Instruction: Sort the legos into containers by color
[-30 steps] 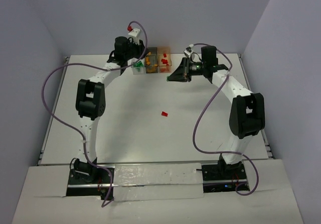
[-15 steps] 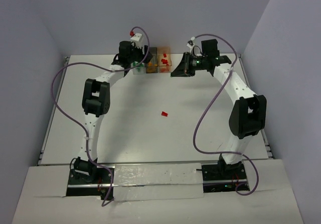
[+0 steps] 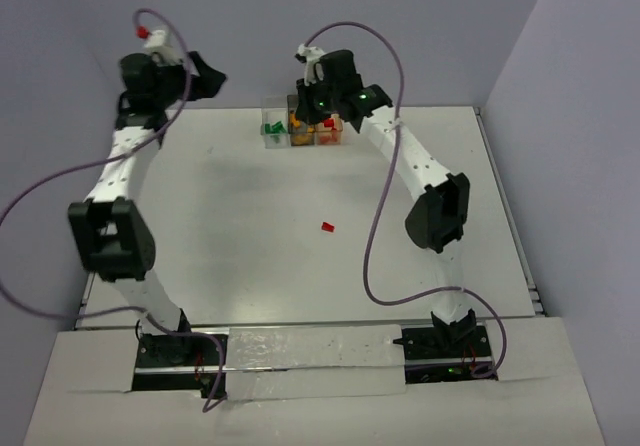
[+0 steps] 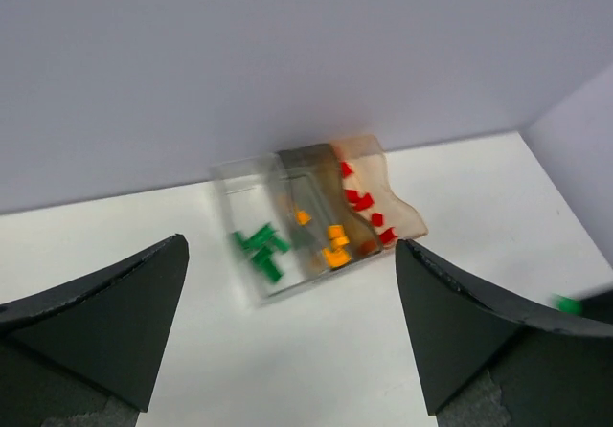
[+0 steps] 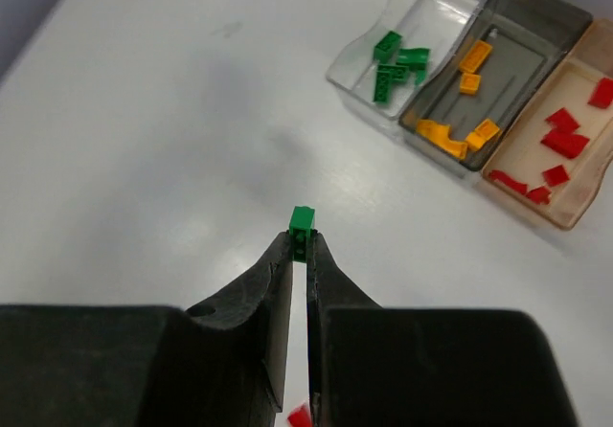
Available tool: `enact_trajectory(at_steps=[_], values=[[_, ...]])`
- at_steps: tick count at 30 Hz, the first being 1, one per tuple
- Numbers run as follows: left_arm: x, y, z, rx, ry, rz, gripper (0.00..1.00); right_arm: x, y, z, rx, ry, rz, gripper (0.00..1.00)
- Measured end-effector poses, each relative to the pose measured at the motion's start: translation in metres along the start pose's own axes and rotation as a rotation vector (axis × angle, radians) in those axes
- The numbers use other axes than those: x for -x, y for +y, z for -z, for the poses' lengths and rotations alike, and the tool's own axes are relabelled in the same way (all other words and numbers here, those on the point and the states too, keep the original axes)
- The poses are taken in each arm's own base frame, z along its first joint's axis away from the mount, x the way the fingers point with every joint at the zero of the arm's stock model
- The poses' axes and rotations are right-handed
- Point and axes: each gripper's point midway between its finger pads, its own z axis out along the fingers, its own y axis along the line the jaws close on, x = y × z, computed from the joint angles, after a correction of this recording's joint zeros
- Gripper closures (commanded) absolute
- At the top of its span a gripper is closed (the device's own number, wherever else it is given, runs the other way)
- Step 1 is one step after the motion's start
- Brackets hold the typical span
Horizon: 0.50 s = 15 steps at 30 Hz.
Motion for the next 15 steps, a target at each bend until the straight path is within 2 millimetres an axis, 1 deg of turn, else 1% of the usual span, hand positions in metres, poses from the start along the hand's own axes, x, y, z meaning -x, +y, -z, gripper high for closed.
enact_trajectory(at_steps=[2, 3, 4, 6, 7, 10, 13, 15], values=[[0.027, 0.021, 0.058, 0.076, -0.057, 0.002, 0.01, -0.015, -0.004, -0.03, -0.06, 0.017, 0.058, 1.0], [0.033, 0.029, 0.084, 0.112, -0.079, 0.003, 0.01, -0.022, -0.008, -0.044, -0.089, 0.023, 0.087, 1.0], [0.035, 0.031, 0.109, 0.143, -0.095, 0.004, 0.01, -0.031, -0.012, -0.059, -0.117, 0.032, 0.113, 1.0], [0.032, 0.026, 0.139, 0.168, -0.109, 0.0, 0.01, -0.048, -0.02, -0.084, -0.167, 0.049, 0.155, 1.0], [0.031, 0.02, 0.148, 0.165, -0.112, -0.012, 0.01, -0.057, -0.025, -0.096, -0.188, 0.058, 0.173, 1.0], [0.014, 0.005, 0.158, 0.14, -0.075, -0.015, 0.01, -0.074, -0.041, -0.126, -0.249, 0.051, 0.209, 1.0], [-0.009, 0.006, 0.162, 0.144, -0.018, 0.006, 0.01, -0.077, -0.052, -0.144, -0.283, 0.01, 0.221, 1.0], [-0.022, 0.009, 0.162, 0.153, 0.016, 0.024, 0.01, -0.07, -0.055, -0.152, -0.294, -0.033, 0.226, 1.0]])
